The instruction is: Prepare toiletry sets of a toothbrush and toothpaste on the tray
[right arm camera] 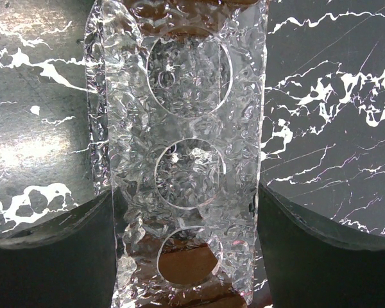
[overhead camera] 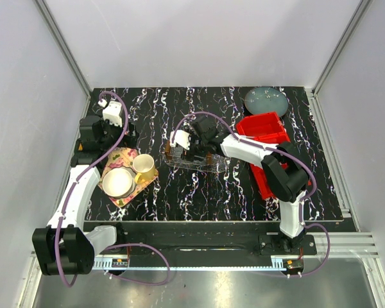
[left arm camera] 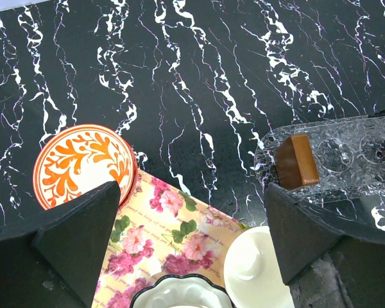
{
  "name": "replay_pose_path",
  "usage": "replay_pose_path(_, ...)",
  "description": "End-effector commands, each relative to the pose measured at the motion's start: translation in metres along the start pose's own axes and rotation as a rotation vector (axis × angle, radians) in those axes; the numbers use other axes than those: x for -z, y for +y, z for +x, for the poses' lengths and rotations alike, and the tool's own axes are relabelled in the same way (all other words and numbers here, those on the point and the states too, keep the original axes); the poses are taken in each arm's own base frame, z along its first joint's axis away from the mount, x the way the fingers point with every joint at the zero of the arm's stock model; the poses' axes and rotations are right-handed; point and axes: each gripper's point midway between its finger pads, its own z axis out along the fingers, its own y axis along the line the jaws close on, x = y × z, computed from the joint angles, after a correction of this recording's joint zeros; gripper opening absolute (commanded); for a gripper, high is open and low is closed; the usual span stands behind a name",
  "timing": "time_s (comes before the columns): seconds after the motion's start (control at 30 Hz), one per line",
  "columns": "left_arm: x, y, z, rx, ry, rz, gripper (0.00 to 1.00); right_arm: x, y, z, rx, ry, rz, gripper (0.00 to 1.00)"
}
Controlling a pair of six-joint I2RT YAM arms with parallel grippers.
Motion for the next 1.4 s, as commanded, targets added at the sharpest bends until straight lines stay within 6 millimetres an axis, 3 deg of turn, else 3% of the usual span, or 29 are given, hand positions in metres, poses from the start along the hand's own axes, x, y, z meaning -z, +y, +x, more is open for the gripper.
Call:
replay_pose_path(0.0, 0.0, 0.004, -0.019, -0.033, -0.069, -0.017, 0.99, 0.003, -0.009, -0.014, 0.029, -0.06, 0.014, 0.65)
replay_pose_path(0.53, 0.0, 0.004, -0.016, -0.038, -0.062, -0.019, 0.99, -0.004, -0.01, -0.01, 0.01, -0.048, 0.016, 0.7)
replay_pose_path(0.6, 0.0, 0.004, -0.015, -0.036, -0.061, -0.019, 0.99, -0.005, -0.01, -0.011, 0.006, -0.051, 0.015, 0.73)
replay_pose_path(0.63, 0.0, 0.004, -0.014, -0.038, -0.058, -0.017, 0.99, -0.004, -0.011, -0.012, 0.003, -0.051, 0.017, 0.82)
replay_pose_path(0.83, 0.001, 0.005, -0.016, -0.041, -0.065, -0.022, 0.99, -0.002, -0.013, -0.015, -0.012, -0.056, 0.023, 0.87)
replay_pose_path(1.0, 0.001, 0.004, -0.017, -0.04, -0.066, -0.019, 0.99, 0.0, -0.015, -0.018, -0.028, -0.058, 0.028, 1.0)
replay_pose_path(1.37, 0.002, 0.004, -0.02, -0.043, -0.073, -0.016, 0.99, 0.013, -0.022, -0.03, -0.069, -0.074, 0.053, 1.0)
